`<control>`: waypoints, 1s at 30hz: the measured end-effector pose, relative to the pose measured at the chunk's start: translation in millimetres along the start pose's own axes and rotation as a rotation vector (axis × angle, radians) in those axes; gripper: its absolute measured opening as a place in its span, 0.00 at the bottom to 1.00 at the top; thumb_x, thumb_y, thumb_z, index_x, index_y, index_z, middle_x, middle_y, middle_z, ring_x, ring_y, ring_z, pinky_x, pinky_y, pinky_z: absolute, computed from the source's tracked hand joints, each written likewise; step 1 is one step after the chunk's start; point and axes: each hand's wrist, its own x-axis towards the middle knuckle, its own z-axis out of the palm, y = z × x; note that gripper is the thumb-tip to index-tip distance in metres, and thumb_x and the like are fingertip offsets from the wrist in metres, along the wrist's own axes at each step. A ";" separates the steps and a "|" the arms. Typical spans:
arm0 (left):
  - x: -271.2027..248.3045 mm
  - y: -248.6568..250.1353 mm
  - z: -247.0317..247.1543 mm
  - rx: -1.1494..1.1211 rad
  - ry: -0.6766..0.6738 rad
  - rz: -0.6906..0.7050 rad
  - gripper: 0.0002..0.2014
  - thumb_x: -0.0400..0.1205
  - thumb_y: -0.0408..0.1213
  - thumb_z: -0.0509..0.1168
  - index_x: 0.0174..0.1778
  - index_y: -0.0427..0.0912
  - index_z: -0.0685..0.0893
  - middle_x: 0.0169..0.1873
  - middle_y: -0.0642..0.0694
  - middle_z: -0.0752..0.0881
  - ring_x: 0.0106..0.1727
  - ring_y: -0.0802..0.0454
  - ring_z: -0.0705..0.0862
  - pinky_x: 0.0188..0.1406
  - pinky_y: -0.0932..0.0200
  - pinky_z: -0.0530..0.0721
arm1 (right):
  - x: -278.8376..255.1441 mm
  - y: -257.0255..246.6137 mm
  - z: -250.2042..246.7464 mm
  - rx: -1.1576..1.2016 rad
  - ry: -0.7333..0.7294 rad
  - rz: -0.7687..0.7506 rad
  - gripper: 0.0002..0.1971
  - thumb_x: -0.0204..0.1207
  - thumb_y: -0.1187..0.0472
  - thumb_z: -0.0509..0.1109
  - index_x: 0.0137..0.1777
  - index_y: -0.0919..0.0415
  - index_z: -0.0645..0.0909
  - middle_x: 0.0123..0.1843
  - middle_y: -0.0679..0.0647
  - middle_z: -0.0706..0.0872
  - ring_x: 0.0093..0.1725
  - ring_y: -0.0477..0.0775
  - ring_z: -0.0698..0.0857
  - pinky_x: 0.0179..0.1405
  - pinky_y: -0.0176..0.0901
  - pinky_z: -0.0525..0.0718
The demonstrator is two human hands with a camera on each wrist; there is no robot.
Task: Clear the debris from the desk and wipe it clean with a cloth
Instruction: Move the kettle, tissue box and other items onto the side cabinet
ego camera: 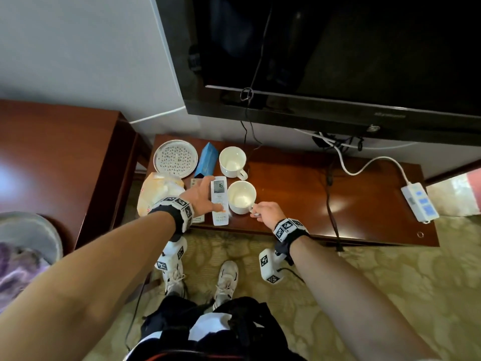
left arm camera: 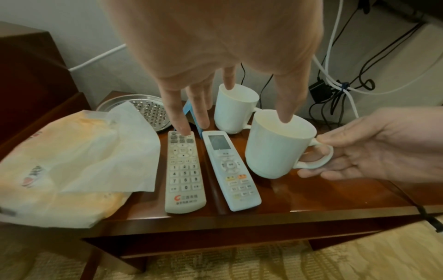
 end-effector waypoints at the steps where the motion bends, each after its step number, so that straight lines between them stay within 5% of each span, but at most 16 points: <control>1: 0.1 -1.9 0.5 -0.014 0.009 -0.007 0.43 0.75 0.46 0.76 0.81 0.47 0.58 0.77 0.41 0.66 0.72 0.43 0.74 0.69 0.48 0.73 | 2.3 1.2 2.6 -0.008 0.014 -0.002 0.15 0.83 0.61 0.64 0.36 0.59 0.85 0.47 0.63 0.91 0.56 0.64 0.88 0.66 0.60 0.81; 12: 4.1 -15.0 3.8 0.013 0.079 -0.011 0.38 0.76 0.47 0.74 0.80 0.52 0.61 0.78 0.40 0.66 0.73 0.41 0.74 0.68 0.47 0.76 | 14.1 -5.7 10.1 -0.121 0.080 0.034 0.11 0.81 0.55 0.66 0.39 0.56 0.83 0.50 0.57 0.90 0.54 0.61 0.88 0.63 0.61 0.83; 16: 2.4 -14.4 3.5 0.014 0.096 0.004 0.38 0.77 0.46 0.74 0.80 0.52 0.62 0.78 0.41 0.66 0.74 0.40 0.71 0.70 0.46 0.74 | 0.1 -26.5 1.1 -0.465 0.151 0.015 0.12 0.83 0.53 0.63 0.55 0.61 0.83 0.52 0.57 0.88 0.53 0.62 0.86 0.53 0.51 0.83; 22: -9.1 -16.9 -7.9 -0.001 0.185 -0.001 0.34 0.77 0.50 0.71 0.77 0.55 0.65 0.76 0.44 0.69 0.72 0.42 0.73 0.69 0.45 0.76 | -17.2 -66.1 6.1 -0.590 0.339 -0.199 0.14 0.78 0.55 0.68 0.62 0.55 0.77 0.60 0.53 0.82 0.59 0.56 0.81 0.60 0.56 0.83; 26: -27.3 -28.2 -29.1 -0.037 0.280 -0.017 0.30 0.79 0.49 0.67 0.78 0.53 0.67 0.77 0.46 0.69 0.74 0.44 0.71 0.71 0.43 0.75 | -31.1 -103.6 26.7 -0.630 0.282 -0.373 0.15 0.79 0.57 0.68 0.65 0.53 0.78 0.65 0.52 0.80 0.64 0.57 0.78 0.65 0.55 0.79; 30: -62.0 -59.9 -53.8 -0.063 0.390 -0.061 0.29 0.80 0.52 0.66 0.78 0.53 0.68 0.78 0.46 0.68 0.77 0.43 0.68 0.75 0.43 0.70 | -47.9 -133.4 67.0 -0.657 0.191 -0.506 0.13 0.79 0.56 0.69 0.62 0.54 0.79 0.63 0.52 0.81 0.63 0.56 0.80 0.60 0.49 0.80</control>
